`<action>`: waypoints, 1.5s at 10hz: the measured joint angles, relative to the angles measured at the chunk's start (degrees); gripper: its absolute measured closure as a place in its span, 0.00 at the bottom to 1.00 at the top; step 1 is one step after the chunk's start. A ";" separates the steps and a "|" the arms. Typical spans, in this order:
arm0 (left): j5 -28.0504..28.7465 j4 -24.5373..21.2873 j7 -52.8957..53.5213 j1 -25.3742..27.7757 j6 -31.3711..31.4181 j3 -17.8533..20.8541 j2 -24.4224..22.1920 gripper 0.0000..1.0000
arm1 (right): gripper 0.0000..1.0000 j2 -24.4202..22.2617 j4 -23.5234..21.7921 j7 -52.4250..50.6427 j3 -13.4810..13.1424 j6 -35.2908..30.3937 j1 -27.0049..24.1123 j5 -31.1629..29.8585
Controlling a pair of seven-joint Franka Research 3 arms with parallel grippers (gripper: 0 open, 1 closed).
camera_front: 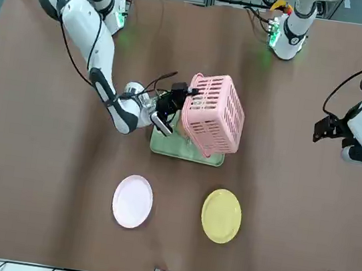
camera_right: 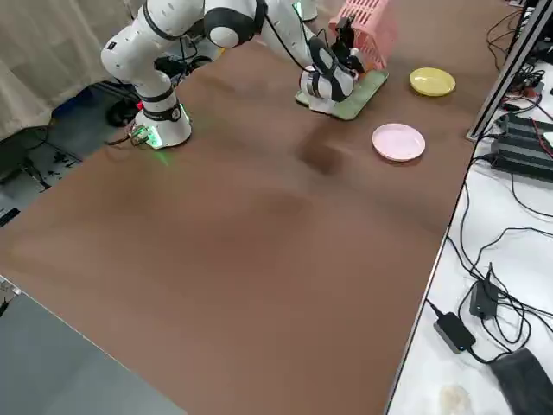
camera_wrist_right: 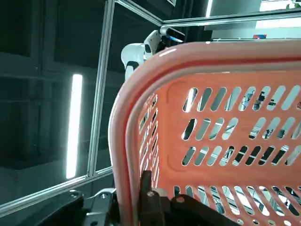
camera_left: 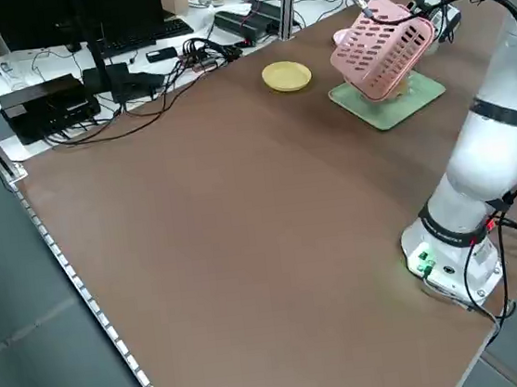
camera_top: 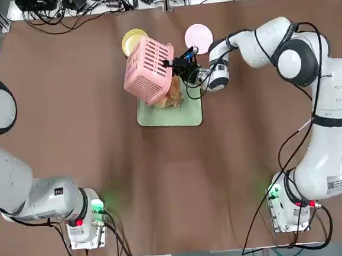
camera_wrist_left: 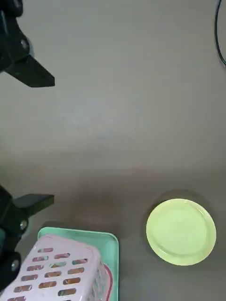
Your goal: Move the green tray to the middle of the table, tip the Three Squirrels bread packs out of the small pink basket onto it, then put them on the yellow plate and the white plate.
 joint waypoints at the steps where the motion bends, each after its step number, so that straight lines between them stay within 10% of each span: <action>1: 0.00 0.00 0.00 -0.02 0.00 -0.01 0.00 0.00 | 0.93 0.13 0.53 -0.02 0.55 0.20 0.06 0.24; 15: 0.00 -0.05 -0.01 0.72 0.00 0.37 0.45 0.00 | 0.93 0.57 7.60 8.90 4.65 8.06 -1.46 3.56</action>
